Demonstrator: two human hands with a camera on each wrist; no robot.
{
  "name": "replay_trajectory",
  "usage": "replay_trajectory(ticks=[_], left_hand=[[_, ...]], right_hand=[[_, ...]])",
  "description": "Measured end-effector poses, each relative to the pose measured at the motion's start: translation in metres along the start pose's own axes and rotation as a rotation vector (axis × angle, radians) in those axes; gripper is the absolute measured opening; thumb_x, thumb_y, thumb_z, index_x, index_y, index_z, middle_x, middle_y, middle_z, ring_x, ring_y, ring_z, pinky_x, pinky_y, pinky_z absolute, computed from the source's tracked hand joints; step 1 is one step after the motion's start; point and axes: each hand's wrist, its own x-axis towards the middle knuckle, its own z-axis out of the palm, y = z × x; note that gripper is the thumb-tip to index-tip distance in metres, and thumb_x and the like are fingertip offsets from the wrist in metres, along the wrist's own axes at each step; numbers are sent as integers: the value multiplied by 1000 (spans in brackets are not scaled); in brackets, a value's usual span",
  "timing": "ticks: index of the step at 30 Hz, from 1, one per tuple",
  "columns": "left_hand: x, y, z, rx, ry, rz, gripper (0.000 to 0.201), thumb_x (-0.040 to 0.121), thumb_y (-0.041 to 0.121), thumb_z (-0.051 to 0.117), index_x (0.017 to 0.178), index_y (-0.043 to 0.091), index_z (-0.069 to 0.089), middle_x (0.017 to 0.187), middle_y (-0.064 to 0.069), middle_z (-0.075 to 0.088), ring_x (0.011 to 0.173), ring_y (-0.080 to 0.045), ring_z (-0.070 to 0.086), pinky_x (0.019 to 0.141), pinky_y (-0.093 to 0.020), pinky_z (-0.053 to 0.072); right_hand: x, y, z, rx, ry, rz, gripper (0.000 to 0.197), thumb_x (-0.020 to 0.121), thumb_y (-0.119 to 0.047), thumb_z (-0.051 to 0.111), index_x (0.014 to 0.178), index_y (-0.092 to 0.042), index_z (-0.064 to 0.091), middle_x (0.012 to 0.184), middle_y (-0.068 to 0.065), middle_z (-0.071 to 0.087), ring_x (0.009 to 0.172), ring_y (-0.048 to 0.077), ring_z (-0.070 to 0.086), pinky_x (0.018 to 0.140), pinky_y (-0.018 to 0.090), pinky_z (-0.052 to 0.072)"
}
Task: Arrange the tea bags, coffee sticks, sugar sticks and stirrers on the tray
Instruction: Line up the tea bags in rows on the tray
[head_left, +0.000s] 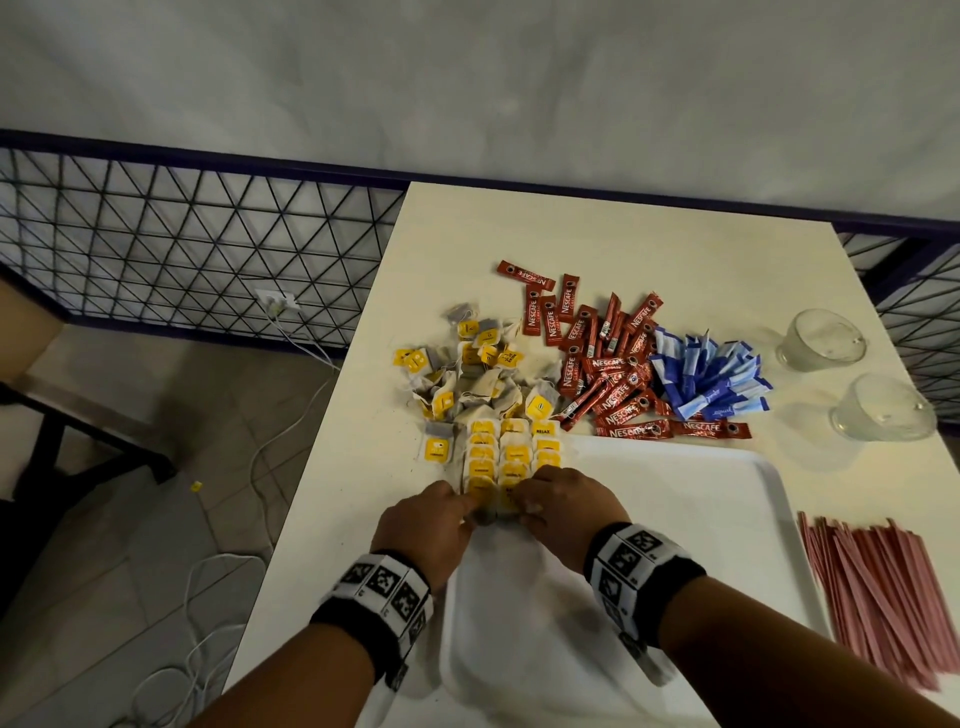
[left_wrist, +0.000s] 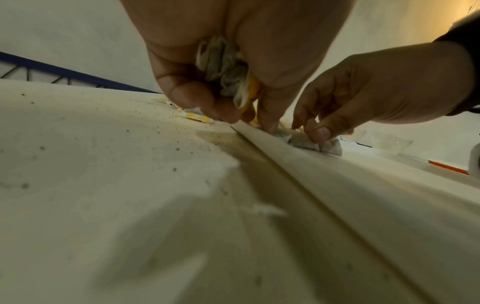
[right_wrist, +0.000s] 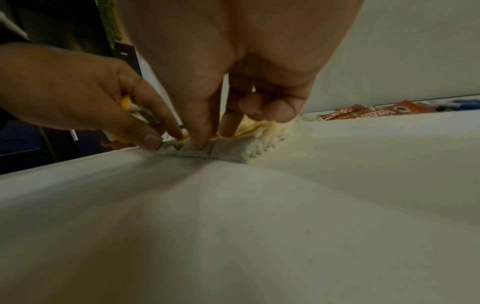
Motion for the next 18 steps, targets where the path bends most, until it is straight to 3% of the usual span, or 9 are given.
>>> replay_trajectory(ticks=[2,4,5,7,9,11,14,16,18], left_hand=[[-1,-1,-5,-204,59,-39,24,91,44,54,110,35,66,106,1,62,98,-22,61,83,-32,49],[-3,1,-15,-710,161,-173,7,79,36,73,76,31,70,82,-1,69,77,-19,64,71,-31,51],[-4,4,-21,-1026,159,-259,17,75,34,79,67,26,66,71,-3,67,65,-20,62,62,-32,50],[-6,12,-35,-1580,8,-438,31,74,47,73,67,19,62,61,-5,61,54,-22,59,54,-31,44],[-5,16,-47,-1885,-187,-543,52,71,66,59,70,14,64,63,-8,62,55,-25,59,51,-27,43],[-3,17,-52,-2023,-270,-547,65,67,75,52,72,12,66,68,-12,62,59,-28,60,54,-29,45],[0,17,-53,-2059,-320,-490,78,75,82,40,88,10,69,77,-13,62,65,-31,62,67,-34,41],[1,21,-57,-2015,-345,-439,79,78,82,33,85,13,70,72,-9,62,63,-29,62,66,-35,41],[1,25,-65,-1938,-354,-407,77,79,82,29,79,15,67,70,-6,61,61,-27,62,61,-33,43]], right_hand=[[-1,-1,-4,38,39,-5,30,90,-34,52,118,-28,61,112,-1,58,104,24,56,83,32,48],[-3,-3,-16,161,136,-1,27,88,-35,58,113,-29,65,106,-4,61,93,18,58,78,28,47],[-4,-5,-24,229,186,-14,24,88,-34,61,110,-28,67,102,-6,62,85,12,57,75,24,44],[-3,-12,-43,320,251,-77,19,89,-32,62,106,-27,69,95,-9,64,72,-2,50,68,12,37],[-3,-19,-61,385,283,-151,17,89,-28,63,103,-23,71,93,-9,66,70,-12,50,64,4,34],[-4,-25,-74,404,283,-210,17,89,-26,64,103,-21,71,94,-9,67,72,-16,50,63,2,34],[-4,-30,-84,361,289,-313,18,88,-27,65,104,-20,71,97,-8,66,73,-19,48,62,0,31],[-3,-32,-87,281,265,-342,22,87,-29,66,108,-22,69,101,-6,65,75,-14,48,65,0,28],[-1,-33,-89,250,232,-352,29,83,-29,65,111,-25,67,102,-4,63,83,-3,52,73,10,37]])
